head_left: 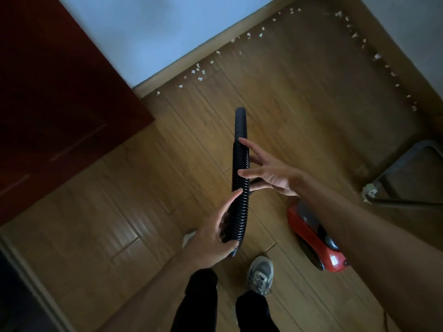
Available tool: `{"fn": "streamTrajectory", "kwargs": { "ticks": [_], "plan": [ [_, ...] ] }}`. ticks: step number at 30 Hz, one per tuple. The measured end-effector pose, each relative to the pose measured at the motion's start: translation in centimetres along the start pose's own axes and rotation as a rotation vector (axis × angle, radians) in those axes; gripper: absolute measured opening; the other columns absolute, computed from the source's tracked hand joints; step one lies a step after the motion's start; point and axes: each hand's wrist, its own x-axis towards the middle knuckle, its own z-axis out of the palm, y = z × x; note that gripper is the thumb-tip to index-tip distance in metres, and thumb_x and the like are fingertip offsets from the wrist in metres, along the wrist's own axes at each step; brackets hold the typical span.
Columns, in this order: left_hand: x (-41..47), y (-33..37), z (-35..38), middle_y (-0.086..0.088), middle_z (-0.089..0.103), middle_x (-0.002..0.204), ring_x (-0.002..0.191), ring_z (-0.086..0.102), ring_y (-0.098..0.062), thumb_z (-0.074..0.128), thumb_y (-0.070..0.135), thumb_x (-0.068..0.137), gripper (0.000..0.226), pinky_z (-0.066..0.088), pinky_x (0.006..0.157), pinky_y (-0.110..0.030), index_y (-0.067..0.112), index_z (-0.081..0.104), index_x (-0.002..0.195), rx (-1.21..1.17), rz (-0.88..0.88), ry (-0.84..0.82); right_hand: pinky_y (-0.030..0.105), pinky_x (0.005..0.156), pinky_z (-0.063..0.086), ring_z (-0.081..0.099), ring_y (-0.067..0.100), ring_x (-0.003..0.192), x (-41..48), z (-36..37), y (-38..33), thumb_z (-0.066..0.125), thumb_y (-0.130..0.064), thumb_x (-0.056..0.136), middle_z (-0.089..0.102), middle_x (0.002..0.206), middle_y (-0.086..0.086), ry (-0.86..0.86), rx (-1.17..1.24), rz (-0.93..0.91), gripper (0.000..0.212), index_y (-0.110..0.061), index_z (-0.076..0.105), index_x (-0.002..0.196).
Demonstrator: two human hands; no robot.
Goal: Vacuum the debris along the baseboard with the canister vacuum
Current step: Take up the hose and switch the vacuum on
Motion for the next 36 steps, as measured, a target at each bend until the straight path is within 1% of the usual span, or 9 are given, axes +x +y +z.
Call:
{"fn": "streamTrajectory", "kwargs": {
  "ticks": [3,7,10,14,22,27,32,34,36],
  "plan": [
    [0.2,-0.3,-1.0,0.018,0.034,0.155,0.139,0.042,-0.019,0.061,-0.009,0.083,0.098,0.045,0.108,-0.049,0.049,0.021,0.151,0.011,0.009,0.032,0.051,0.092,0.055,0.065,0.024,0.115,1.3,-0.1,-0.6,0.071,-0.001,0.086,0.048,0.141,-0.003,-0.041,0.022,0.022,0.090,-0.052,0.028,0.147],
    [0.8,-0.6,-2.3,0.024,0.027,0.157,0.142,0.038,-0.017,0.061,-0.008,0.083,0.098,0.042,0.111,-0.051,0.047,0.018,0.152,0.055,0.008,0.055,0.046,0.086,0.058,0.067,0.023,0.111,3.2,0.4,-1.8,0.071,0.001,0.086,0.051,0.133,-0.004,-0.046,-0.005,0.024,0.088,-0.050,0.032,0.146],
    [1.5,-0.4,-3.2,0.025,0.027,0.156,0.139,0.041,-0.017,0.061,-0.008,0.083,0.096,0.046,0.107,-0.047,0.044,0.020,0.153,0.066,0.019,0.078,0.042,0.082,0.059,0.067,0.021,0.110,4.9,0.7,-2.9,0.071,0.000,0.086,0.048,0.135,-0.003,-0.080,-0.039,0.029,0.086,-0.050,0.033,0.145],
    [2.9,0.2,-3.8,0.038,0.028,0.148,0.138,0.040,-0.006,0.063,-0.007,0.082,0.093,0.051,0.103,-0.037,0.046,0.026,0.149,0.013,-0.011,0.157,0.041,0.083,0.059,0.065,0.020,0.113,7.4,1.0,-4.3,0.071,-0.002,0.087,0.051,0.136,-0.004,-0.146,-0.097,0.047,0.084,-0.049,0.032,0.145],
    [5.6,0.6,-1.8,0.031,0.039,0.143,0.130,0.050,-0.021,0.073,-0.002,0.081,0.094,0.054,0.099,-0.041,0.057,0.032,0.141,-0.145,-0.112,0.295,0.051,0.089,0.057,0.063,0.021,0.114,10.5,-0.1,-6.1,0.063,-0.004,0.093,0.052,0.133,-0.004,-0.270,-0.254,0.128,0.077,-0.046,0.030,0.149],
    [7.5,1.5,-0.4,0.018,0.049,0.138,0.108,0.062,-0.009,0.073,-0.002,0.080,0.093,0.057,0.090,-0.034,0.064,0.036,0.134,-0.177,-0.148,0.356,0.050,0.088,0.057,0.062,0.020,0.113,11.2,-2.0,-6.2,0.063,-0.001,0.092,0.052,0.132,-0.003,-0.292,-0.239,0.167,0.079,-0.045,0.030,0.149],
    [9.8,2.1,0.8,0.027,0.056,0.123,0.103,0.062,-0.002,0.073,0.001,0.081,0.084,0.057,0.086,-0.027,0.052,0.038,0.139,-0.148,-0.165,0.374,0.050,0.087,0.058,0.059,0.023,0.117,11.5,-4.2,-5.9,0.063,0.000,0.092,0.051,0.136,0.001,-0.298,-0.227,0.160,0.080,-0.045,0.030,0.148],
    [10.6,2.3,1.1,0.028,0.053,0.130,0.109,0.059,0.003,0.072,-0.001,0.082,0.083,0.055,0.084,-0.022,0.050,0.040,0.138,-0.143,-0.147,0.373,0.048,0.086,0.059,0.059,0.023,0.118,11.5,-5.2,-5.7,0.063,0.001,0.092,0.051,0.136,0.002,-0.294,-0.207,0.152,0.080,-0.045,0.030,0.148],
    [11.3,2.3,1.2,0.017,0.050,0.140,0.115,0.058,-0.001,0.071,-0.004,0.083,0.080,0.055,0.085,-0.023,0.042,0.041,0.141,-0.166,-0.132,0.356,0.048,0.085,0.059,0.059,0.024,0.118,11.5,-6.1,-5.4,0.062,0.000,0.092,0.051,0.137,0.003,-0.283,-0.187,0.143,0.079,-0.044,0.030,0.149]
  ]
}}
